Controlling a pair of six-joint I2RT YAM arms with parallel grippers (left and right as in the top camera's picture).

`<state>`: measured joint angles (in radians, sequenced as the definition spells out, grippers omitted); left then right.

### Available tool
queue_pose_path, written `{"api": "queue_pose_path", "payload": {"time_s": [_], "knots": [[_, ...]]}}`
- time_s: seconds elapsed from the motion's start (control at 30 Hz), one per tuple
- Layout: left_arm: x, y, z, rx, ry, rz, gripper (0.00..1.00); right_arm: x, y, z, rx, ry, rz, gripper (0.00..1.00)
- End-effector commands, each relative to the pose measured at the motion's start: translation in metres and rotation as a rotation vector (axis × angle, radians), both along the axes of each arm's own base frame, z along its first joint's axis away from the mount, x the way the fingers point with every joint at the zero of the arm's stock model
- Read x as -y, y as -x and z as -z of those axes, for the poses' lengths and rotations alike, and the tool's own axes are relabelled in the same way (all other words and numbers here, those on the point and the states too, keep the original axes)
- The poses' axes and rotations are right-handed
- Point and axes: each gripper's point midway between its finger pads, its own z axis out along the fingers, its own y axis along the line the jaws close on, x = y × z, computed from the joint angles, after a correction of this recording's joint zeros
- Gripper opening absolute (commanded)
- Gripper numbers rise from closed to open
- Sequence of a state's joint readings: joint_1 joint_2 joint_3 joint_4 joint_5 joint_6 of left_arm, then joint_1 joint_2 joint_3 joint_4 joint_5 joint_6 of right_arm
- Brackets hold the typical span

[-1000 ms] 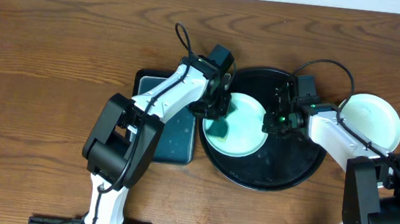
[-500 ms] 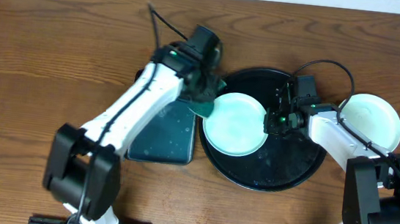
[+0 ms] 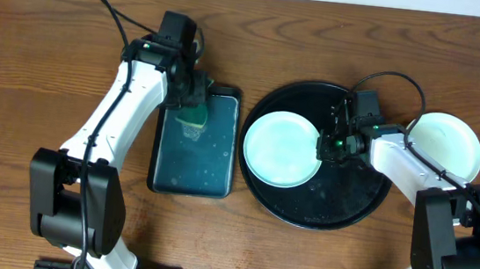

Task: Clean dirty plates on tray and stack at the side
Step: 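Lower the sponge into the water tray with the left gripper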

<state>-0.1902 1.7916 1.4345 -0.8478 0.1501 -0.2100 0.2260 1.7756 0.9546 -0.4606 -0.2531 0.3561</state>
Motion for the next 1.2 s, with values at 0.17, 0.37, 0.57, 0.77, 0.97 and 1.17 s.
{"api": "queue_pose_path", "payload": {"time_s": [0.17,0.37,0.57,0.77,0.97,1.17], "knots": [[-0.009,0.023,0.038,-0.075,-0.033,0.032,0.09,0.003,0.002,0.005,-0.01,0.022,0.006,0.09],[-0.009,0.033,0.06,-0.087,-0.03,0.033,0.1,0.003,0.002,0.005,-0.01,0.022,0.005,0.08],[-0.009,0.044,0.08,-0.099,-0.026,0.039,0.32,0.003,0.002,0.005,-0.01,0.021,0.006,0.08],[-0.011,0.054,0.089,-0.126,-0.031,0.038,0.62,0.003,0.002,0.005,-0.01,0.022,0.005,0.08],[-0.011,0.059,0.089,-0.147,-0.033,0.034,0.6,0.003,0.002,0.005,-0.01,0.022,0.006,0.08],[-0.003,0.065,0.09,-0.164,-0.038,0.061,0.53,0.003,0.002,0.005,-0.01,0.022,0.005,0.08]]}}
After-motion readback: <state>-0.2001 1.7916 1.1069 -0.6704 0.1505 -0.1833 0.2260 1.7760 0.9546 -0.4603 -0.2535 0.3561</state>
